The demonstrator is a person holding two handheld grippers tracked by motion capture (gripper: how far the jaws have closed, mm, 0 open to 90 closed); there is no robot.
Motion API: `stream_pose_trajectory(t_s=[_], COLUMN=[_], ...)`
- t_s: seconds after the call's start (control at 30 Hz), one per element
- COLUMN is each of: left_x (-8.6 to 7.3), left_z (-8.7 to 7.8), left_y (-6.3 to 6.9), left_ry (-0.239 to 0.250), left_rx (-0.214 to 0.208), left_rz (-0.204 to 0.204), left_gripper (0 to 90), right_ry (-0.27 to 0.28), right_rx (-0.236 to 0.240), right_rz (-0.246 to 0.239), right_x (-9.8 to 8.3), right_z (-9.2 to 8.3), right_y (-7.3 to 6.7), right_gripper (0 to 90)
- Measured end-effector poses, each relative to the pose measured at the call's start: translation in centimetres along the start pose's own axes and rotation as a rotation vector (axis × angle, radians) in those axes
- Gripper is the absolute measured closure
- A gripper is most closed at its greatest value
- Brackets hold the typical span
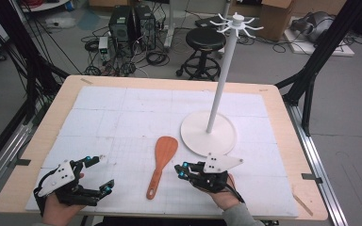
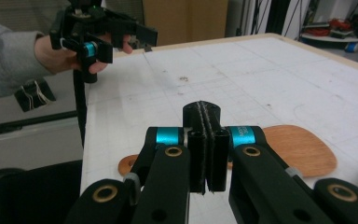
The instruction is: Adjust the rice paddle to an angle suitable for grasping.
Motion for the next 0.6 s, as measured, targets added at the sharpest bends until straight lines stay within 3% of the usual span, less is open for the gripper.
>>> stream_pose_trajectory(t_s=[0.6], left_x=[0.0], left_z=[-0.3], left_y=[0.0], left_ry=[0.002], left_rx=[0.003], left_rz=[0.000], left_gripper=[3.4], right_ry=[-0.167], right_rx=[0.076], right_rz=[-0.002], right_x=[-0.6], right_z=[7.3], right_y=[-0.1], right_gripper=[89.0])
Point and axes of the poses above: each handheld gripper's, and its own axes: z roughly forward along the jaws, x roughly out of its top, y roughly to its right, the point moved 2 cm from there along z, roughly forward along the jaws, and after that the axes turned 5 degrees about -x, right-handed, at the moved point
